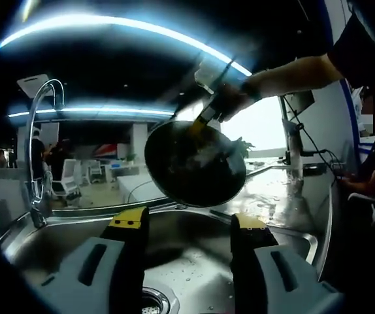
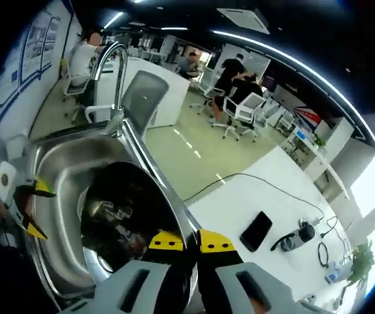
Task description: Pick up bowl with dirty water move over sink pour dirty water into sink return bowl to place
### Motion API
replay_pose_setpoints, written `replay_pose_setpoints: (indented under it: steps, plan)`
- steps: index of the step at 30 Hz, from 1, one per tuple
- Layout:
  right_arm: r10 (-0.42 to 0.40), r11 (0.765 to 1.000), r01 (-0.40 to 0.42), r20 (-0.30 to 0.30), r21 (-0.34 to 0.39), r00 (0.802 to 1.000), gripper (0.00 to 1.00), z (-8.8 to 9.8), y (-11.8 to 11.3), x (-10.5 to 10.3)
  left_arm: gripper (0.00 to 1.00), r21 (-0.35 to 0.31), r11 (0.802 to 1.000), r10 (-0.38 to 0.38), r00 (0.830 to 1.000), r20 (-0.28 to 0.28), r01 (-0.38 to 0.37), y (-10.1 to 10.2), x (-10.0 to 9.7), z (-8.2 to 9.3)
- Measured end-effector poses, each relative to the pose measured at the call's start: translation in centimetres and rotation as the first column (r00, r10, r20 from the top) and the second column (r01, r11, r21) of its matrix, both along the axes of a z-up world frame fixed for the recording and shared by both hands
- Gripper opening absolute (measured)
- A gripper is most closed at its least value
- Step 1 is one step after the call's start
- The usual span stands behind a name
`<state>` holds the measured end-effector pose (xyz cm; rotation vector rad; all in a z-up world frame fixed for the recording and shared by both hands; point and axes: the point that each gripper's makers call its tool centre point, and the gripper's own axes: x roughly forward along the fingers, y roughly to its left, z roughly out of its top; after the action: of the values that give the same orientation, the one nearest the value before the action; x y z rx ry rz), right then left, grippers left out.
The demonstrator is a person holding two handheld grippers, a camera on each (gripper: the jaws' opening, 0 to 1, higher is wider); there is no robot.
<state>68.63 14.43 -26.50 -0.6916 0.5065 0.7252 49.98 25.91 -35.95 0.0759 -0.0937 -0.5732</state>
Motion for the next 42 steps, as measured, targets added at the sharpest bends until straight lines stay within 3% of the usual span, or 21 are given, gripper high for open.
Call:
replay_pose_setpoints:
  steps: [7, 14, 19, 21, 23, 27, 34, 42]
  plan:
    - [0.01, 1.0, -0.01, 0.014, -0.008, 1.0, 0.0, 0.1, 0.5, 0.0, 0.49, -0.003, 1.0, -0.002, 1.0, 0.003, 0.002, 0.0, 0.1, 0.1]
    - [0.063, 0.997, -0.06, 0.07, -0.057, 0.996, 0.0, 0.2, 1.2, -0.2, 0.49, -0.003, 1.0, -0.005, 1.0, 0.006, 0.005, -0.1, 0.1, 0.1]
    - [0.143, 0.981, -0.119, 0.152, -0.155, 0.978, 0.0, 0.6, 1.6, -0.4, 0.49, -0.003, 1.0, -0.005, 1.0, 0.006, 0.005, -0.1, 0.0, 0.1]
    - [0.131, 0.984, -0.11, 0.155, -0.137, 0.979, 0.0, 0.8, 1.7, -0.3, 0.49, -0.002, 1.0, -0.005, 1.0, 0.007, 0.005, -0.2, 0.0, 0.1]
    - [0.154, 0.977, -0.12, 0.197, -0.177, 0.968, 0.0, 1.3, 1.8, 0.1, 0.49, -0.003, 1.0, -0.007, 1.0, 0.007, 0.007, -0.2, 0.0, 0.1]
    - [0.139, 0.981, -0.107, 0.201, -0.164, 0.97, 0.0, 1.4, 1.9, 0.2, 0.49, -0.002, 1.0, -0.01, 1.0, 0.006, 0.01, -0.2, -0.1, 0.2]
    - [0.183, 0.967, -0.125, 0.264, -0.221, 0.947, 0.0, 2.1, 2.7, 0.0, 0.49, -0.002, 1.0, -0.012, 1.0, 0.007, 0.012, -0.3, -0.2, 0.2]
    - [0.197, 0.967, -0.134, 0.303, -0.218, 0.933, 0.0, 2.8, 3.8, -0.2, 0.49, -0.003, 1.0, -0.015, 1.0, 0.008, 0.015, -0.4, -0.4, 0.3]
